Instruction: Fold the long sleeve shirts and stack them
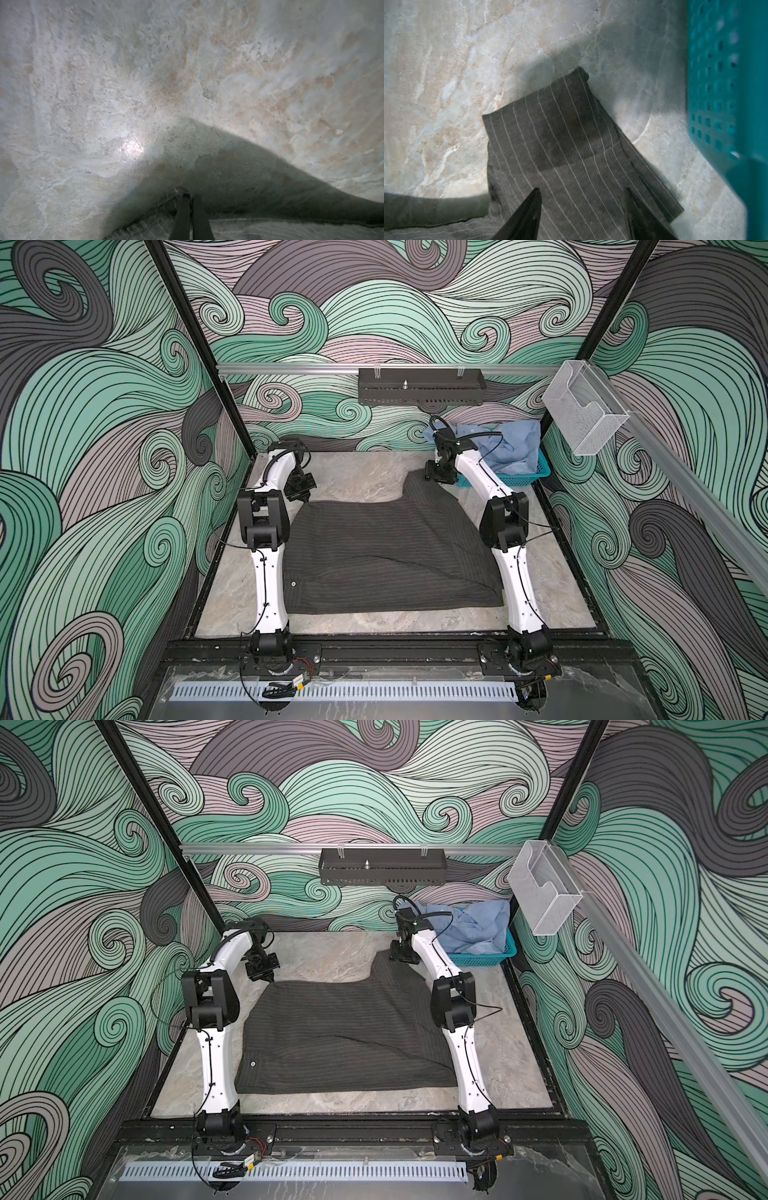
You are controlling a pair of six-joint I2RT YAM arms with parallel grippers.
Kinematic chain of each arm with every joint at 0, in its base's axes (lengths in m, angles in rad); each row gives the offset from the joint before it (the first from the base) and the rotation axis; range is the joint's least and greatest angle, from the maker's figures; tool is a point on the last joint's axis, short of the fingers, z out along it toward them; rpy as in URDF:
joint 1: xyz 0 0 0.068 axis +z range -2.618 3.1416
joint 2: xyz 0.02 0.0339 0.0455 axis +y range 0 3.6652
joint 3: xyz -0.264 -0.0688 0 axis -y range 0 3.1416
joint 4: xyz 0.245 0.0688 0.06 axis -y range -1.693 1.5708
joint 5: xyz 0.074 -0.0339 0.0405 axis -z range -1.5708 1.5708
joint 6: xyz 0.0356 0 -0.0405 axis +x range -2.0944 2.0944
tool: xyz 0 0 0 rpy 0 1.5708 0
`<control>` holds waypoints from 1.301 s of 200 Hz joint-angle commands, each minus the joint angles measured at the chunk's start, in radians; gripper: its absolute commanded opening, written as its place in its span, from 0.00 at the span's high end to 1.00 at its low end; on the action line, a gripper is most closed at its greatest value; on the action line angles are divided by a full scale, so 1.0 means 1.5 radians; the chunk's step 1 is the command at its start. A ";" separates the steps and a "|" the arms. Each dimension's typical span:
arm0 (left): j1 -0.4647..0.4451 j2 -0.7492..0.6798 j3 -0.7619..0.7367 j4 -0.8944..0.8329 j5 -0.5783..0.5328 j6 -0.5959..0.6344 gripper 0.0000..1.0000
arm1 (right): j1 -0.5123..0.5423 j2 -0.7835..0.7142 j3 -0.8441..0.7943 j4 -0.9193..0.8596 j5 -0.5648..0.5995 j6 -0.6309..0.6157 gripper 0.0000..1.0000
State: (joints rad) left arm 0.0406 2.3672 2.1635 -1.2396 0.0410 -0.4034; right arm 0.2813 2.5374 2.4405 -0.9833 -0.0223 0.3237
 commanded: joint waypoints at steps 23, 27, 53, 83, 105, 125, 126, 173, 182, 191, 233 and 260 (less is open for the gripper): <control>0.006 -0.005 -0.008 -0.029 0.005 -0.004 1.00 | 0.001 0.035 0.053 0.053 0.015 -0.022 0.30; 0.005 -0.004 -0.009 -0.029 0.006 -0.005 1.00 | 0.002 0.037 0.054 0.060 0.015 -0.022 0.29; 0.005 -0.005 -0.012 -0.029 0.012 -0.005 1.00 | 0.001 0.071 0.095 0.079 0.027 -0.012 0.28; 0.004 -0.004 -0.012 -0.028 0.017 -0.006 1.00 | 0.002 0.122 0.158 0.084 0.028 0.006 0.27; 0.004 -0.005 -0.012 -0.028 0.018 -0.006 1.00 | 0.003 0.148 0.173 0.101 0.027 0.020 0.28; 0.004 -0.005 -0.010 -0.028 0.018 -0.006 1.00 | 0.003 0.160 0.176 0.111 0.029 0.028 0.30; 0.004 -0.005 -0.011 -0.028 0.018 -0.005 1.00 | 0.003 0.160 0.175 0.112 0.029 0.029 0.30; 0.004 -0.011 -0.008 -0.029 0.018 -0.006 1.00 | 0.004 0.150 0.174 0.127 0.014 0.032 0.66; 0.004 -0.012 -0.008 -0.030 0.016 -0.006 1.00 | 0.004 0.139 0.173 0.126 0.015 0.029 0.80; 0.004 -0.015 -0.008 -0.030 0.011 -0.006 1.00 | 0.004 0.124 0.166 0.129 0.018 0.023 0.91; 0.006 -0.032 -0.006 -0.038 -0.014 0.001 1.00 | 0.019 -0.008 0.056 0.133 0.044 -0.031 1.00; 0.006 -0.056 -0.028 -0.036 -0.025 0.010 1.00 | 0.037 -0.119 -0.094 0.148 0.057 -0.063 1.00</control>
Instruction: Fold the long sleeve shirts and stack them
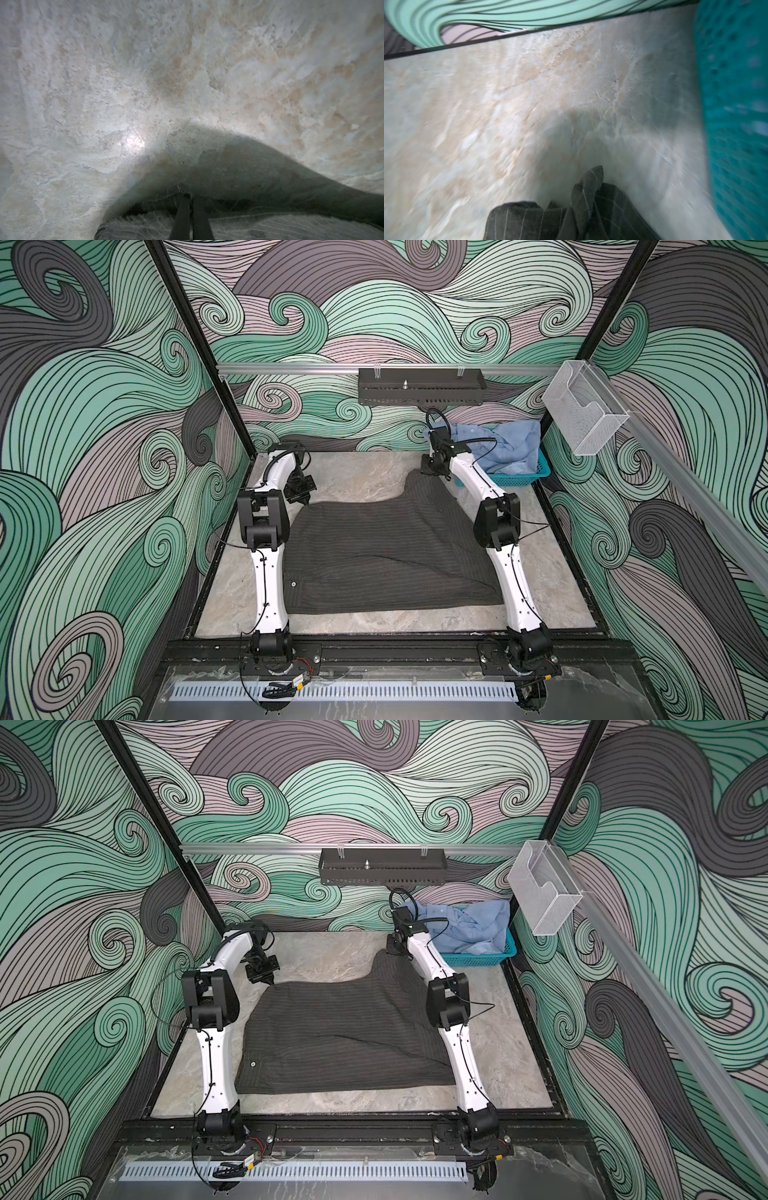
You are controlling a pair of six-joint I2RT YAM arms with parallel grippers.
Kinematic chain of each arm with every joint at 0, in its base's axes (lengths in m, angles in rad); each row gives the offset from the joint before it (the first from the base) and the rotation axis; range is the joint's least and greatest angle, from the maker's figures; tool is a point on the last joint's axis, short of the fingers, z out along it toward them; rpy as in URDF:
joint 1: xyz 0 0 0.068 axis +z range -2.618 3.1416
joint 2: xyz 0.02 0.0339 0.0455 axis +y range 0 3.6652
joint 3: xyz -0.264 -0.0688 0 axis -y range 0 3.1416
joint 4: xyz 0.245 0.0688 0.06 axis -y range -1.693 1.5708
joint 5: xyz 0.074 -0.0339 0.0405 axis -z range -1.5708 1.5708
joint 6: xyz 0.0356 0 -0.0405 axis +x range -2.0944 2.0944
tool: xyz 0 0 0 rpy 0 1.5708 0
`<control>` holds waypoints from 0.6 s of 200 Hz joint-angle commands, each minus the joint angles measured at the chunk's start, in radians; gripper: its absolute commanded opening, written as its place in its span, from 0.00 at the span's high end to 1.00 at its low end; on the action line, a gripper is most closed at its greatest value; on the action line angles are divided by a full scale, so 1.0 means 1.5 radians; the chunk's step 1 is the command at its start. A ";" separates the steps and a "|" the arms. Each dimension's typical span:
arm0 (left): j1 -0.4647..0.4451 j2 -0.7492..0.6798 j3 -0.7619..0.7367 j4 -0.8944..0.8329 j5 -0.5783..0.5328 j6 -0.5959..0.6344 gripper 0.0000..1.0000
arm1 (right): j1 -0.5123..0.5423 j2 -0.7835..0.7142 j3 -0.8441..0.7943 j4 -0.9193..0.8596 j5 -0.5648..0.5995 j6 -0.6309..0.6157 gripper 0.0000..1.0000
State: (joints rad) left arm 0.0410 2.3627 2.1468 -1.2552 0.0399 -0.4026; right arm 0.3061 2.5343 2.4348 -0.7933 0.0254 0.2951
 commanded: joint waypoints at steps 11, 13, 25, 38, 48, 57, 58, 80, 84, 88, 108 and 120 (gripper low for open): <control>0.004 -0.073 -0.045 -0.015 -0.025 0.014 1.00 | 0.029 -0.164 -0.165 0.041 0.035 -0.049 1.00; 0.004 -0.077 -0.053 -0.012 -0.024 0.014 1.00 | 0.030 -0.172 -0.179 0.045 0.037 -0.050 1.00; 0.004 -0.105 -0.089 0.000 -0.022 0.016 1.00 | 0.037 -0.219 -0.256 0.065 0.036 -0.046 1.00; 0.003 -0.138 -0.137 0.018 -0.018 0.018 1.00 | 0.045 -0.264 -0.330 0.085 0.041 -0.045 1.00; 0.003 -0.166 -0.176 0.029 -0.015 0.019 1.00 | 0.053 -0.293 -0.380 0.093 0.049 -0.047 1.00; 0.003 -0.195 -0.210 0.037 -0.014 0.021 1.00 | 0.059 -0.316 -0.418 0.094 0.054 -0.049 1.00; 0.003 -0.199 -0.215 0.039 -0.014 0.021 1.00 | 0.059 -0.318 -0.421 0.094 0.055 -0.049 1.00; 0.002 -0.270 -0.307 0.063 -0.009 0.023 1.00 | 0.075 -0.371 -0.512 0.103 0.077 -0.049 1.00; 0.001 -0.284 -0.324 0.068 -0.007 0.024 1.00 | 0.077 -0.380 -0.530 0.108 0.080 -0.049 1.00; 0.001 -0.296 -0.340 0.072 -0.005 0.025 1.00 | 0.078 -0.390 -0.547 0.112 0.084 -0.048 1.00; -0.003 -0.353 -0.406 0.088 -0.008 0.028 1.00 | 0.080 -0.435 -0.626 0.129 0.091 -0.035 1.00; -0.004 -0.374 -0.432 0.089 -0.011 0.030 1.00 | 0.083 -0.464 -0.670 0.142 0.093 -0.029 1.00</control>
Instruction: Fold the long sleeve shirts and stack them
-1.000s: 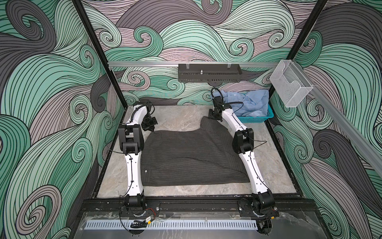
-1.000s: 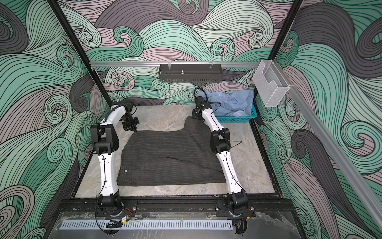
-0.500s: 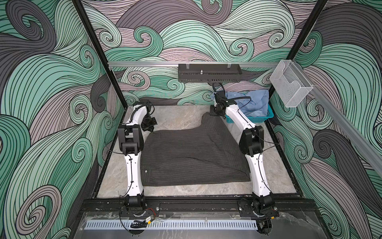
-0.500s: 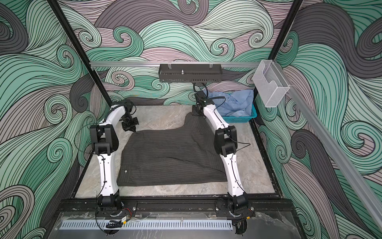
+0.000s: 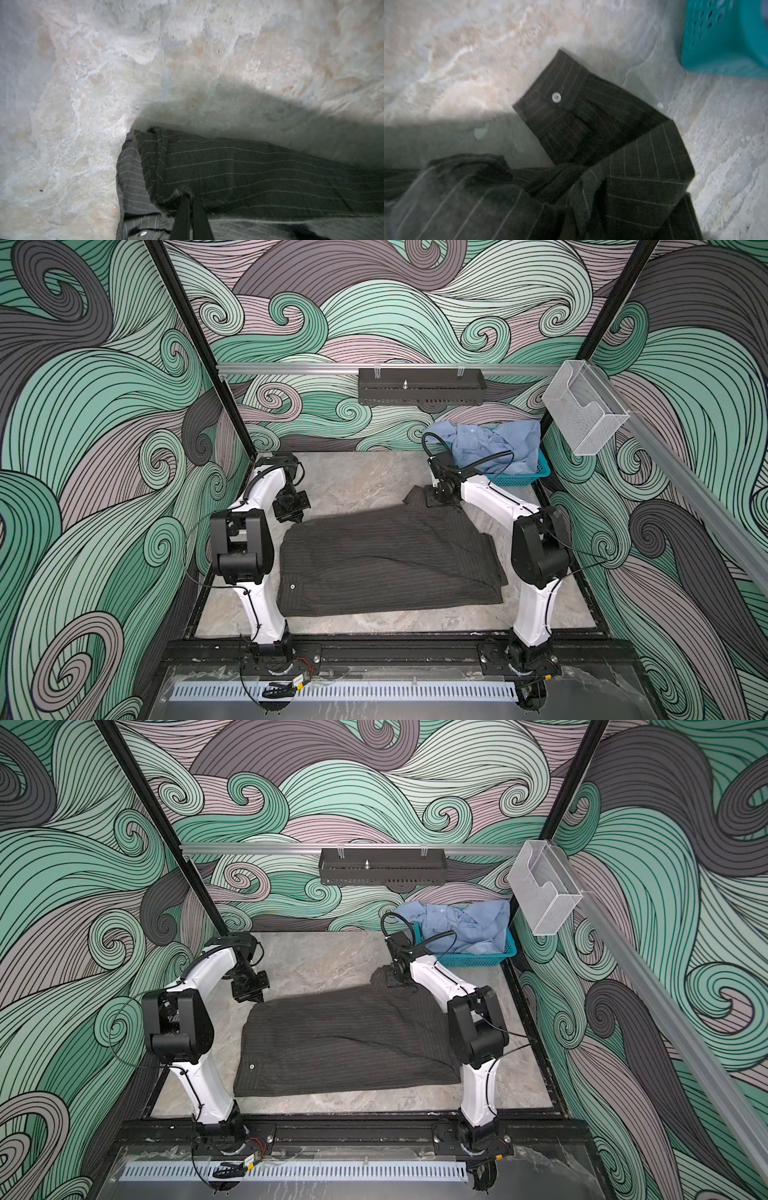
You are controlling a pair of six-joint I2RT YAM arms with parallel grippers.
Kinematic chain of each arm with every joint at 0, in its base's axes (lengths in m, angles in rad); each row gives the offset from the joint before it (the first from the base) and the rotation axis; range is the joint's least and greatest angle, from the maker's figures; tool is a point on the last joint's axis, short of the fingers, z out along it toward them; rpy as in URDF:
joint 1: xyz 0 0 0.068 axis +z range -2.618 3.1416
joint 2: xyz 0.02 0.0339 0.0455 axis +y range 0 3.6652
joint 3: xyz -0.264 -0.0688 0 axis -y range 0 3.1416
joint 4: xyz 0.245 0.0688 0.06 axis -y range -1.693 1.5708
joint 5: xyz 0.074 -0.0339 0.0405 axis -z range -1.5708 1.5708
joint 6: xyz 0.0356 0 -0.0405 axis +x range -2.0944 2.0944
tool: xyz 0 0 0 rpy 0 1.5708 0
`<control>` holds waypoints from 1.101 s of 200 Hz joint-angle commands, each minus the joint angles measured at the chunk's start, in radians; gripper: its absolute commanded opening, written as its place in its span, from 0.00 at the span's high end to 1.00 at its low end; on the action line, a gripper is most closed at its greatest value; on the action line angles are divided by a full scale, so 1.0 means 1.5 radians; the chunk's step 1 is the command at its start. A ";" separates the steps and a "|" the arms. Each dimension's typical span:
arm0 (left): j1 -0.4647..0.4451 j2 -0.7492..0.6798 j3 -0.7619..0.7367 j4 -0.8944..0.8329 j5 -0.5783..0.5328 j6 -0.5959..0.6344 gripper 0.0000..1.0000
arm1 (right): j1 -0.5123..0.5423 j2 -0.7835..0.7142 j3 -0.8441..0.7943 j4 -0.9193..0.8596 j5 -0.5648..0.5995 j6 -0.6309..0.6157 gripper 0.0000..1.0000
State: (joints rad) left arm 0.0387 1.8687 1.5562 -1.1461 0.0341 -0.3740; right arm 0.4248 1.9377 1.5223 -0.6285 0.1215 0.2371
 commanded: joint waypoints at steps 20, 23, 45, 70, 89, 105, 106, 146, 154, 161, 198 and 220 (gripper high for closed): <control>-0.012 -0.069 -0.069 0.014 -0.013 0.013 1.00 | 0.013 -0.115 -0.128 0.044 0.027 0.019 1.00; -0.014 -0.072 -0.074 0.015 -0.014 0.013 1.00 | 0.015 -0.121 -0.135 0.045 0.027 0.020 1.00; -0.026 -0.099 -0.109 0.018 -0.024 0.012 1.00 | 0.025 -0.167 -0.199 0.052 0.025 0.032 1.00; -0.046 -0.127 -0.156 0.025 -0.040 0.006 1.00 | 0.033 -0.199 -0.256 0.057 0.024 0.041 1.00; -0.054 -0.140 -0.185 0.031 -0.053 -0.002 1.00 | 0.035 -0.217 -0.290 0.057 0.025 0.047 1.00; -0.059 -0.145 -0.200 0.030 -0.059 -0.008 1.00 | 0.036 -0.234 -0.318 0.063 0.028 0.051 1.00; -0.059 -0.145 -0.200 0.030 -0.060 -0.009 1.00 | 0.036 -0.234 -0.320 0.064 0.028 0.051 1.00; -0.067 -0.153 -0.210 0.016 -0.094 -0.017 1.00 | 0.042 -0.249 -0.368 0.073 0.024 0.063 1.00; -0.067 -0.150 -0.211 0.013 -0.099 -0.019 1.00 | 0.045 -0.249 -0.375 0.075 0.022 0.066 0.99; -0.067 -0.149 -0.213 0.012 -0.101 -0.020 1.00 | 0.048 -0.248 -0.378 0.077 0.021 0.068 0.99; -0.074 -0.149 -0.228 0.009 -0.102 -0.016 0.92 | 0.068 -0.255 -0.392 0.073 0.013 0.073 0.91; -0.075 -0.171 -0.233 0.000 -0.097 -0.009 0.75 | 0.070 -0.277 -0.396 0.061 0.007 0.074 0.79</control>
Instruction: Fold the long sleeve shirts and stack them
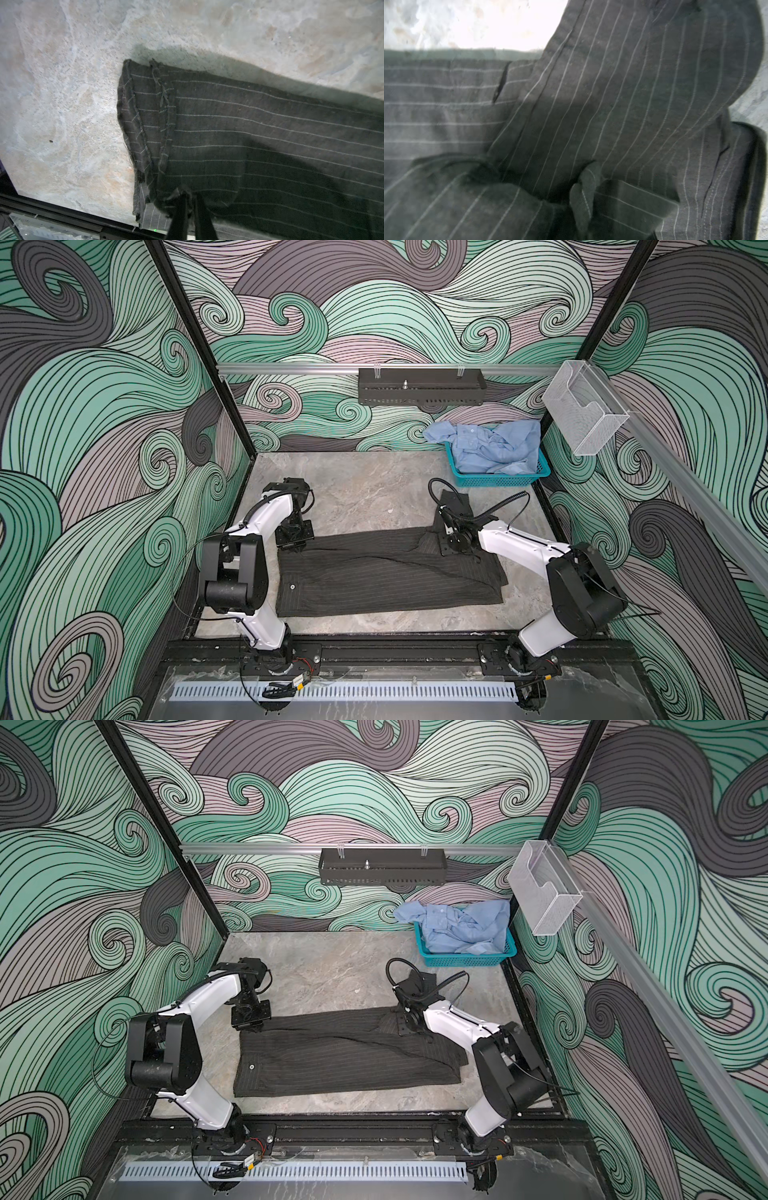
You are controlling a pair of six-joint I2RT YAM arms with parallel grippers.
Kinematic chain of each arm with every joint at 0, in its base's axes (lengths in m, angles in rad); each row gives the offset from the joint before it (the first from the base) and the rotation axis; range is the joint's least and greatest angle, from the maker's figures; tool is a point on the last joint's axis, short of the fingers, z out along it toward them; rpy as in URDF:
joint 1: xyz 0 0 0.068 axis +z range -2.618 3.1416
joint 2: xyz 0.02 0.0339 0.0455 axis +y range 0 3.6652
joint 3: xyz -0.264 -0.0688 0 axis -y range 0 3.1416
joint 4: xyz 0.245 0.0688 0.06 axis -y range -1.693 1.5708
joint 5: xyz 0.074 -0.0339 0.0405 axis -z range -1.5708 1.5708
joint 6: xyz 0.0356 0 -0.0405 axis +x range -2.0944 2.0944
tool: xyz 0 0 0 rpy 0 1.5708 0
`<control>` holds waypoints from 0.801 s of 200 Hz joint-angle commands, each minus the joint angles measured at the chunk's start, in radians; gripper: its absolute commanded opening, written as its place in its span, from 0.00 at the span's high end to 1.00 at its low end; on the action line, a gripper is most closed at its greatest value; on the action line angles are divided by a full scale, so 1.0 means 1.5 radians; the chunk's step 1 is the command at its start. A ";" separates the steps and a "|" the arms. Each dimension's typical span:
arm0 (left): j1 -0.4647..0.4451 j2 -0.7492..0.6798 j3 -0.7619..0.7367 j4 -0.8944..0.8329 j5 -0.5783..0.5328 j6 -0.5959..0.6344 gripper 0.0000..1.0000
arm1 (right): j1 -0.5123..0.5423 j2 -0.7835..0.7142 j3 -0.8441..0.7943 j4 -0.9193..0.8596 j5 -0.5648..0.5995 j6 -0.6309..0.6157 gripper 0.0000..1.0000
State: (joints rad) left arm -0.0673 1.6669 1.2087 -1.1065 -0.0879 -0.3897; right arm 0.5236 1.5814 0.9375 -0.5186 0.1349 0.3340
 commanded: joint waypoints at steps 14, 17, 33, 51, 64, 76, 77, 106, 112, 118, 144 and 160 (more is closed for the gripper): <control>-0.005 -0.055 0.007 -0.041 -0.013 0.005 0.65 | 0.005 -0.057 -0.005 -0.027 0.001 0.008 0.66; -0.004 -0.060 0.009 -0.044 -0.012 0.006 0.64 | 0.005 -0.062 -0.005 -0.030 0.002 0.008 0.62; -0.006 -0.086 0.027 -0.059 -0.005 0.006 0.60 | 0.006 -0.085 0.001 -0.048 0.005 0.006 0.54; -0.009 -0.106 0.045 -0.057 0.028 0.004 0.59 | 0.006 -0.107 0.010 -0.057 0.009 0.005 0.52; -0.013 -0.105 0.040 -0.031 0.076 -0.011 0.61 | 0.004 -0.107 0.018 -0.054 0.006 0.006 0.54; -0.018 -0.087 0.025 0.005 0.127 -0.034 0.64 | 0.003 -0.088 0.034 -0.054 0.002 0.009 0.56; -0.019 -0.084 0.024 0.007 0.131 -0.037 0.64 | 0.002 -0.086 0.036 -0.054 0.002 0.009 0.57; -0.030 -0.001 -0.013 0.070 0.211 -0.092 0.69 | -0.028 -0.030 0.070 -0.062 -0.019 0.034 0.59; -0.030 0.008 -0.018 0.078 0.216 -0.096 0.69 | -0.040 -0.031 0.072 -0.061 -0.020 0.040 0.58; -0.030 0.009 -0.024 0.086 0.217 -0.098 0.69 | -0.054 -0.033 0.070 -0.056 -0.017 0.045 0.56; -0.030 -0.012 -0.026 0.086 0.200 -0.091 0.65 | -0.122 -0.032 0.078 -0.027 0.003 0.052 0.45; -0.030 -0.024 -0.011 0.075 0.199 -0.086 0.64 | -0.152 0.014 0.112 -0.017 0.012 0.042 0.40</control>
State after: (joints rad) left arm -0.1097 1.6817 1.1450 -0.9913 0.1925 -0.5049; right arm 0.3527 1.5402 1.0386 -0.5758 0.1165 0.3893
